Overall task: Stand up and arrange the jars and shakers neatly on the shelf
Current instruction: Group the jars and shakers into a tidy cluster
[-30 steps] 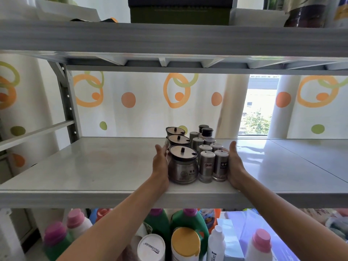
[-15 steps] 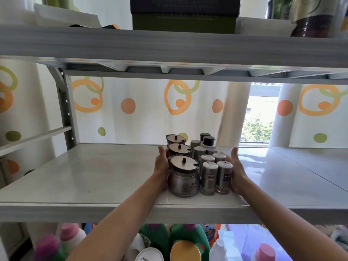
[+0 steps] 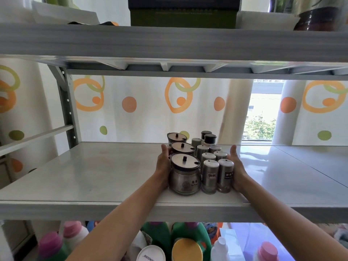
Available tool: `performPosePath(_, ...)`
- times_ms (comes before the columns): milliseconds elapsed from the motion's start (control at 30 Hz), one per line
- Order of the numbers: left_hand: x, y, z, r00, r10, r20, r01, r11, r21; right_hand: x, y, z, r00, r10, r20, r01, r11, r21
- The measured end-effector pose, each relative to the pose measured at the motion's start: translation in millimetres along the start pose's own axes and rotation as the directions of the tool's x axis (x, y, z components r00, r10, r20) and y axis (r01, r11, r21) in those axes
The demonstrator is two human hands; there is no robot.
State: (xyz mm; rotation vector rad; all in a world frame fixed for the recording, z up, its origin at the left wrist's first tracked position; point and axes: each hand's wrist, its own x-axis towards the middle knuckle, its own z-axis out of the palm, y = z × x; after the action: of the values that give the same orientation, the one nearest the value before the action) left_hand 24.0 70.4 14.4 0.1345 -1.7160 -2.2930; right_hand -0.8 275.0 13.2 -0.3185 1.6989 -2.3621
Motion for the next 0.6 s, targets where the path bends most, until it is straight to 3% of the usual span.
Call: performPosePath(600,8.3,-3.4,-1.3,0.997,0.062,-0.048,-0.062,0.998,0.002,3.9,3.2,-3.1,0.999,0.018,-0.037,-0.018,1.0,-0.008)
